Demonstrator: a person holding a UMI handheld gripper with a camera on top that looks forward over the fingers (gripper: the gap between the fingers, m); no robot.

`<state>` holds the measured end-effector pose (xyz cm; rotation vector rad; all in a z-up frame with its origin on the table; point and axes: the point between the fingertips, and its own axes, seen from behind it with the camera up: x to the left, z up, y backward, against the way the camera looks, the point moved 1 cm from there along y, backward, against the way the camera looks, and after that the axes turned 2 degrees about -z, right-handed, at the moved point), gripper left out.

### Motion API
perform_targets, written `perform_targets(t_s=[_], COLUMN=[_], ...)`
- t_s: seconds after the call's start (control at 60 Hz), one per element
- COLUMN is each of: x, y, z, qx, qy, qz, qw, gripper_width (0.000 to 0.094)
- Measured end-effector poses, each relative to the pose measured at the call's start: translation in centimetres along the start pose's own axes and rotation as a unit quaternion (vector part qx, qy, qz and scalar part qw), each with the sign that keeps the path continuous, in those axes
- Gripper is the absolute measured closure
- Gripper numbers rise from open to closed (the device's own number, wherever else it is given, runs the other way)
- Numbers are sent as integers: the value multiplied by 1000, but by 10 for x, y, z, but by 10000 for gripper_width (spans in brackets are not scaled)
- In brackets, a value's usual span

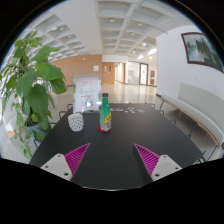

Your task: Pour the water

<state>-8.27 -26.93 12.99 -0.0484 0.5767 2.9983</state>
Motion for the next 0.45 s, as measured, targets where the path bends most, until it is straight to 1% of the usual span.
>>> perform_targets(t_s=[0.2,0.3,0.383,0.45], x=[-2,2,2,2], y=[32,37,37,36], z=[-1,2,6,5], qx=[-17,-26,-31,-28], qy=[32,34,34,32], qz=[-10,-3,-7,-4], qw=[999,999,999,999], gripper_width=[76,82,80,78])
